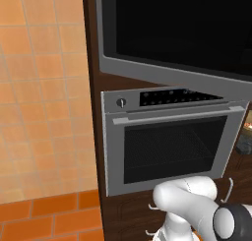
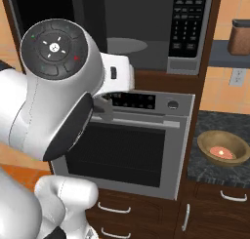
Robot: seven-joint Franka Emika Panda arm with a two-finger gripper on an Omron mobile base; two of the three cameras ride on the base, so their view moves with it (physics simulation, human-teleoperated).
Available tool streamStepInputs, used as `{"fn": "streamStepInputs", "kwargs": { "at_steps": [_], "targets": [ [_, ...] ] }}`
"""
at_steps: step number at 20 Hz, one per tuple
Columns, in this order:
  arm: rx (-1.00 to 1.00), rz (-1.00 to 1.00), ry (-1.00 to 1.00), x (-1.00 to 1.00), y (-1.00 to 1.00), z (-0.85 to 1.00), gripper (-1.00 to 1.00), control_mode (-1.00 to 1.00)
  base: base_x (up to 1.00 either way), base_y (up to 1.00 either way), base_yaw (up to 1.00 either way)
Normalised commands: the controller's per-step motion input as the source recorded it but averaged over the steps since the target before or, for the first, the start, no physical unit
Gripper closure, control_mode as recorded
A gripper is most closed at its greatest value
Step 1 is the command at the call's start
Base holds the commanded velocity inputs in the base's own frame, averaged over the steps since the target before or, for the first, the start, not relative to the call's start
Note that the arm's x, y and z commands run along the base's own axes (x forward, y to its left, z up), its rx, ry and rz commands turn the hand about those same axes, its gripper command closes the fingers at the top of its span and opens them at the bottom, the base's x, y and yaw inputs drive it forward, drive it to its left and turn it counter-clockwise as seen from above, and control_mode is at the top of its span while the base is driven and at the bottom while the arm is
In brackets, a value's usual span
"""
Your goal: Open the microwave, place the bowl with waffle inside the microwave, then close the microwave door and turn it on.
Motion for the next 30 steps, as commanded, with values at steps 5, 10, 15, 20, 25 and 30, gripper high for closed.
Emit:
{"fn": "streamStepInputs", "kwargs": {
  "at_steps": [5,10,15,20,25,30],
  "targets": [
    [0.00,0.07,-0.14,-0.98,0.11,0.14,1.00,-1.00,0.00,0.00,0.00],
    [0.10,-0.03,-0.46,-0.68,-0.08,0.03,1.00,-1.00,0.00,0.00,0.00],
    [0.25,0.02,-0.26,0.03,-0.44,0.03,1.00,-1.00,0.00,0.00,0.00],
    [0.19,0.20,-0.03,0.57,-0.36,-0.12,1.00,-1.00,0.00,0.00,0.00],
    [0.15,0.25,-0.01,0.57,-0.06,-0.36,1.00,-1.00,0.00,0.00,0.00],
    [0.14,0.29,-0.04,0.02,0.06,-0.09,1.00,-1.00,0.00,0.00,0.00]
  ]
}}
